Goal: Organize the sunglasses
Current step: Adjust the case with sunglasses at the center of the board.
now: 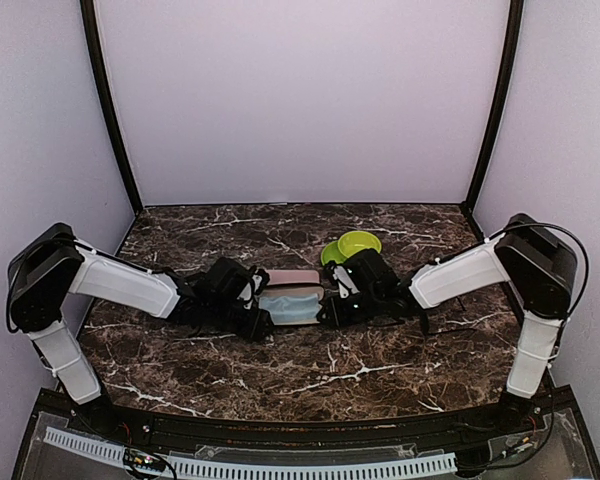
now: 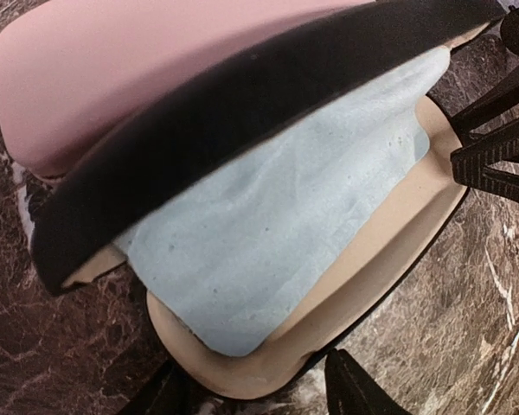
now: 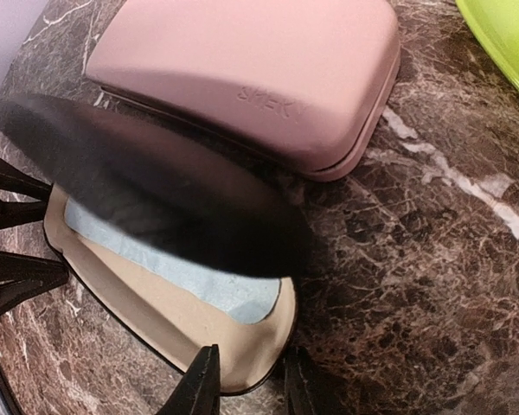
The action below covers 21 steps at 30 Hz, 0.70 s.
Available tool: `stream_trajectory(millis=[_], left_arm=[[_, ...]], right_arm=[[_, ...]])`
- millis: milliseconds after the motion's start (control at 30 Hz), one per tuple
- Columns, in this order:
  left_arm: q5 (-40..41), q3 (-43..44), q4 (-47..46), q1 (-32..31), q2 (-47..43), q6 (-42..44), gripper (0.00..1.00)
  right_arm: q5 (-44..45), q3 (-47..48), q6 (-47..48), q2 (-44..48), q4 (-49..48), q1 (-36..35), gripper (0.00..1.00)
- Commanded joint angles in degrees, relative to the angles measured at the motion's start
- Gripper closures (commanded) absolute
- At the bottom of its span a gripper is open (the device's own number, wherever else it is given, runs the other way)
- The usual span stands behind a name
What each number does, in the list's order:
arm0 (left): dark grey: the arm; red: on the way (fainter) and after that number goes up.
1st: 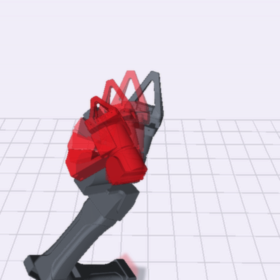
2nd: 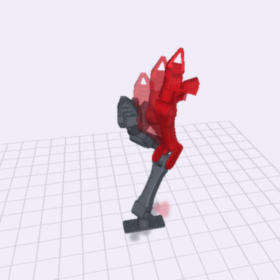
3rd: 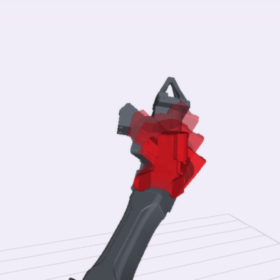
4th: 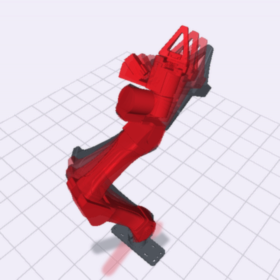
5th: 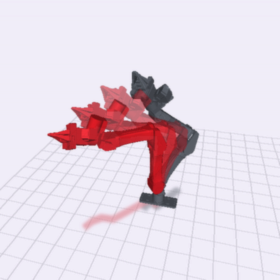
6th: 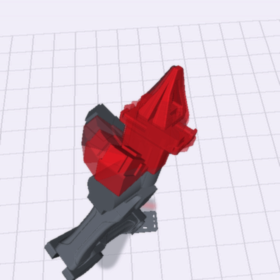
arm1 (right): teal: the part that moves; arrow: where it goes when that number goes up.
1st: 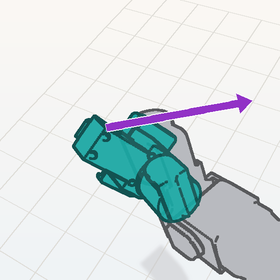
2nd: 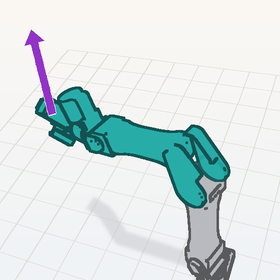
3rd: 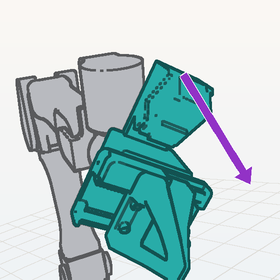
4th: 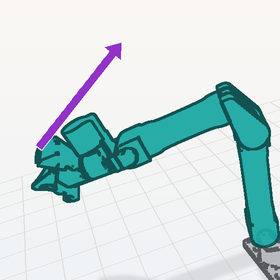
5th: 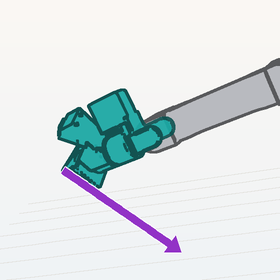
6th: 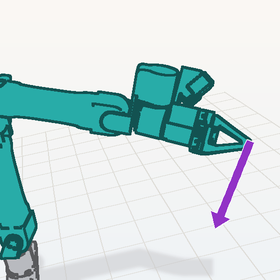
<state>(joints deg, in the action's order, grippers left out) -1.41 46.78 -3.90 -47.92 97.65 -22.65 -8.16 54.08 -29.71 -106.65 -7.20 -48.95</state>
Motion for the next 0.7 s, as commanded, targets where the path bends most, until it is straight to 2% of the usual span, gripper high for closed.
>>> stream_trajectory(millis=[0,267,667], left_arm=[[1.1,2.3,1.3,-0.2,1.7,0.9,0.45],[1.5,3.3,1.8,-0.2,1.8,1.1,0.45],[1.3,2.0,2.9,-0.2,-0.6,1.7,0.40]], right_arm=[[0.6,2.9,0.2,-2.0,-1.2,-0.3,0.74],[0.7,4.8,0.5,-2.1,-0.5,-0.2,0.73],[1.0,4.6,0.6,1.9,1.1,0.0,0.64]])
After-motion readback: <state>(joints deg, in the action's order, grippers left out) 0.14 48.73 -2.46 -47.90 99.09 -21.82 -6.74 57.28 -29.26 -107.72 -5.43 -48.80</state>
